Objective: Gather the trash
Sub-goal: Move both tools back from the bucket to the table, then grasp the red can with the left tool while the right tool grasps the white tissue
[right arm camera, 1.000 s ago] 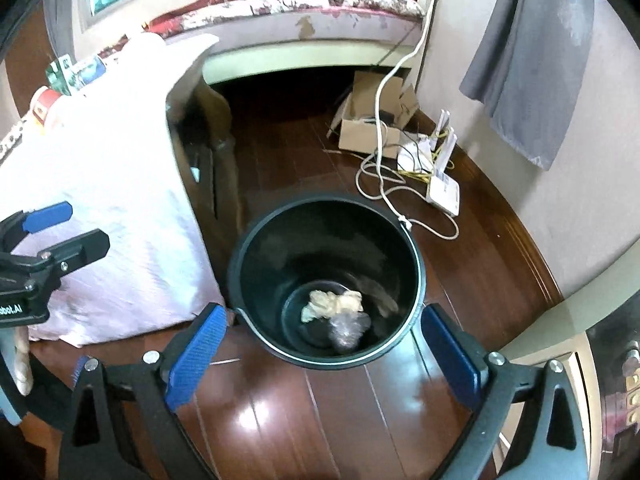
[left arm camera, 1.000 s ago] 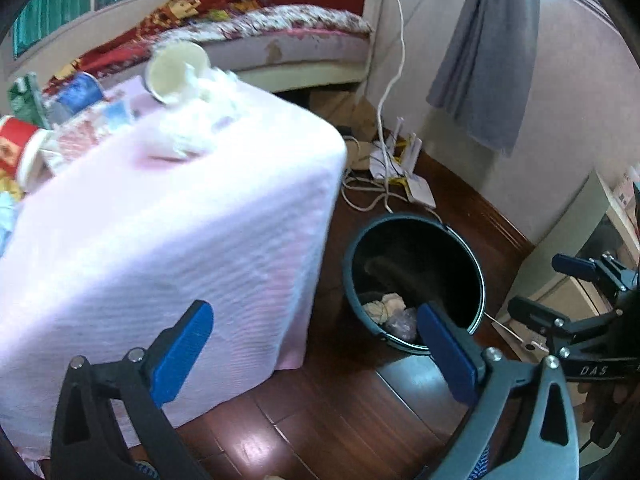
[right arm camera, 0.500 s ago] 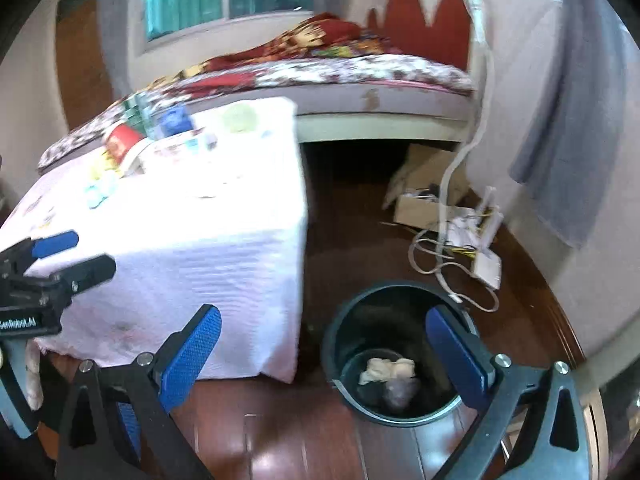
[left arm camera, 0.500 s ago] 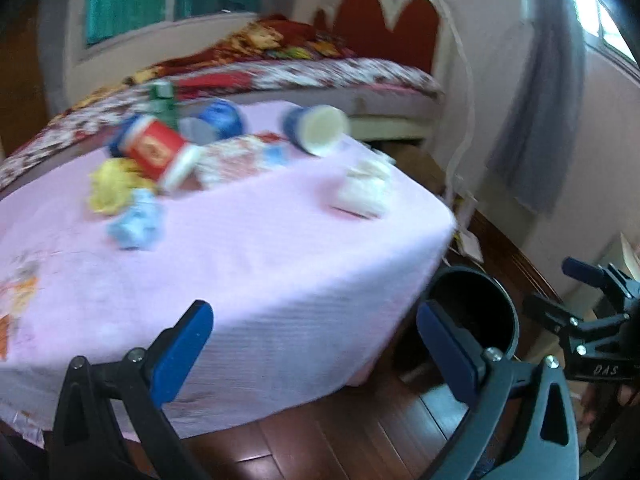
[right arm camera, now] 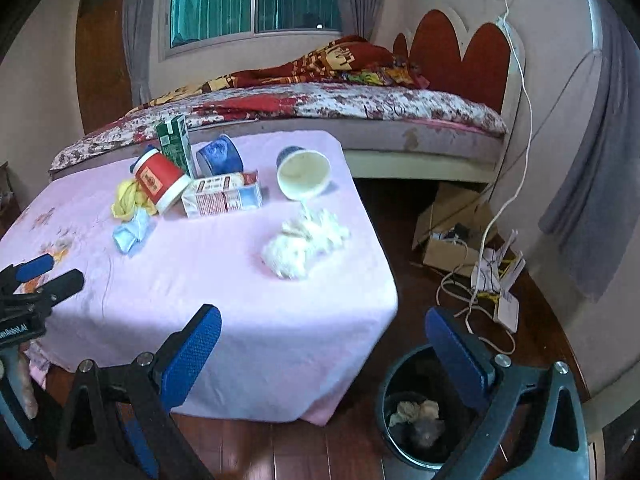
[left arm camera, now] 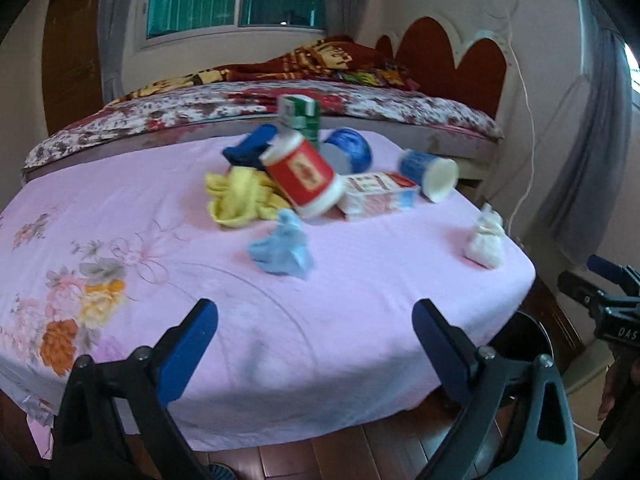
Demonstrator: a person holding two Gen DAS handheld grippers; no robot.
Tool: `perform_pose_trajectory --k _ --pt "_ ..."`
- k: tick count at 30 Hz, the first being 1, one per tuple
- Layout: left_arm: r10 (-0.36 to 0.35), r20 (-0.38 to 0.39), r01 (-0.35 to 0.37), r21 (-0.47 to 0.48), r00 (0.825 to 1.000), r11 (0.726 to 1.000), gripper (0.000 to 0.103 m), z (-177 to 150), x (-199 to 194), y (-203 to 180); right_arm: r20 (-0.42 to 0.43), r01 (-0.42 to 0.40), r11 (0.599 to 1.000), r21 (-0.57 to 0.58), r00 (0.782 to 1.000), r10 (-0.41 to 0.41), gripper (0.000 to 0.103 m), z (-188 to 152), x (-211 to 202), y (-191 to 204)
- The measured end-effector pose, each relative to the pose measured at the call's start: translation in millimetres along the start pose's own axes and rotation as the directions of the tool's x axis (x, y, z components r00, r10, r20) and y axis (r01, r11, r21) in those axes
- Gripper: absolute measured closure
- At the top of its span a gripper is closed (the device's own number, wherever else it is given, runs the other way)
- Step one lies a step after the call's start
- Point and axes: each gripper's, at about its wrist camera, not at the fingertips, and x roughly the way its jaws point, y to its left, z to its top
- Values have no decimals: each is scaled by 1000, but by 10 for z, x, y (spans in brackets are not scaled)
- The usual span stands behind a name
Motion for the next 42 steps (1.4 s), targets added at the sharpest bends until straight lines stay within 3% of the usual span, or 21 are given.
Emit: perform_pose_trajectory --k 9,12,17,21,27,33,42 --pt "7 -8 -7 -17 1000 1000 6 119 226 160 -41 -1 999 49 999 3 3 219 493 184" --pt "10 -11 -11 -21 1000 1000 6 146 286 172 -81 11 996 91 997 -4 17 256 716 162" --pt "11 -19 -12 -38 1000 999 6 252 428 211 -127 14 990 138 992 4 27 307 1026 121" --pt "1 -20 -2 -38 1000 999 7 374 548 191 -162 3 987 162 986 23 44 379 1237 115" --pt "-2 -40 1 -43 999 999 10 458 740 209 -162 -16 989 148 986 40 60 458 1392 147" --pt "-22 -37 20 -69 999 997 10 574 851 220 -146 -36 994 100 988 51 67 474 1404 165" --pt "-34 -30 31 -89 999 996 16 852 1118 147 -114 -26 996 90 993 36 68 623 1422 61"
